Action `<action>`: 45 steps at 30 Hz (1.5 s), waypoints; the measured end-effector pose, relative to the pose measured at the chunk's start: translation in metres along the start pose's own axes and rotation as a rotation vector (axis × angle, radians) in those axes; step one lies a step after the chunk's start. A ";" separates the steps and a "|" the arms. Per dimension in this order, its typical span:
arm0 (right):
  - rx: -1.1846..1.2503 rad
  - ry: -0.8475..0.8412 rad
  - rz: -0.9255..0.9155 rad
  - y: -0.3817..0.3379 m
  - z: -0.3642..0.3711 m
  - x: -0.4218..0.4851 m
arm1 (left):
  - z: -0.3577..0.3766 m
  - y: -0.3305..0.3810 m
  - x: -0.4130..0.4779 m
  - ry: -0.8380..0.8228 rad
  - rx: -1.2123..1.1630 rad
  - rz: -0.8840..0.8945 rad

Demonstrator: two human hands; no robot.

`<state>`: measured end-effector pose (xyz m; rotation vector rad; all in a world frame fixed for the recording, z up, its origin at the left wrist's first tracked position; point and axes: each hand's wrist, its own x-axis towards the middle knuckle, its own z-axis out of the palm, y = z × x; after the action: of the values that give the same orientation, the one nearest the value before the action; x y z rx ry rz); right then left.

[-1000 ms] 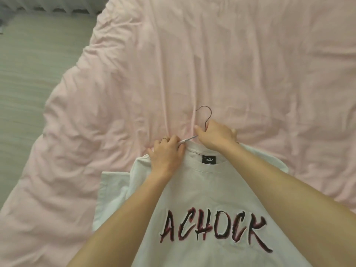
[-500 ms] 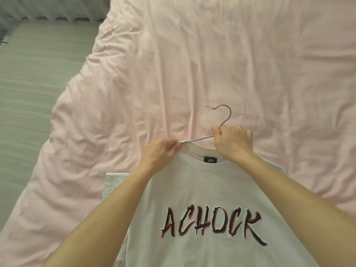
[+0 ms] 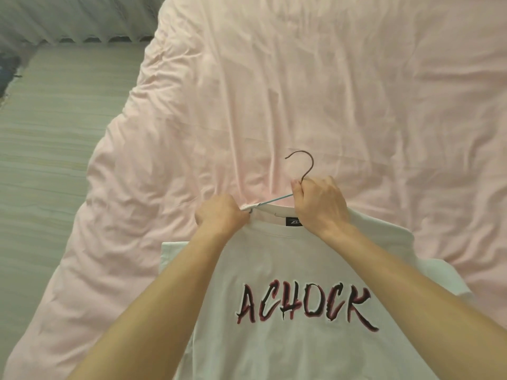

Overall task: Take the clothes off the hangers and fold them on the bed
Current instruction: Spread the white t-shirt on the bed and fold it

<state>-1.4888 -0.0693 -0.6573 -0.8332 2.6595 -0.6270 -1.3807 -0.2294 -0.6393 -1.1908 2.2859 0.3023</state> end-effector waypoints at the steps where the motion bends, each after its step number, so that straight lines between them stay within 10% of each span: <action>1: 0.018 0.013 -0.005 -0.002 -0.001 -0.002 | -0.001 0.000 0.000 -0.089 -0.124 -0.083; 4: 0.036 0.030 0.000 -0.005 -0.010 -0.003 | 0.006 0.001 -0.006 -0.122 -0.387 -0.162; 16: 0.031 0.172 -0.188 0.005 -0.032 -0.028 | -0.004 -0.032 -0.004 0.049 -0.212 0.106; 27: 0.089 0.142 -0.165 0.014 -0.051 -0.037 | -0.008 -0.051 0.010 -0.212 -0.976 0.051; 45: 0.240 0.252 0.133 0.021 -0.048 -0.036 | -0.001 -0.066 0.020 -0.520 -1.167 0.012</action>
<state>-1.4887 -0.0174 -0.6207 -0.5367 2.7536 -1.0517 -1.3370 -0.2820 -0.6464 -1.3268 1.5720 1.8661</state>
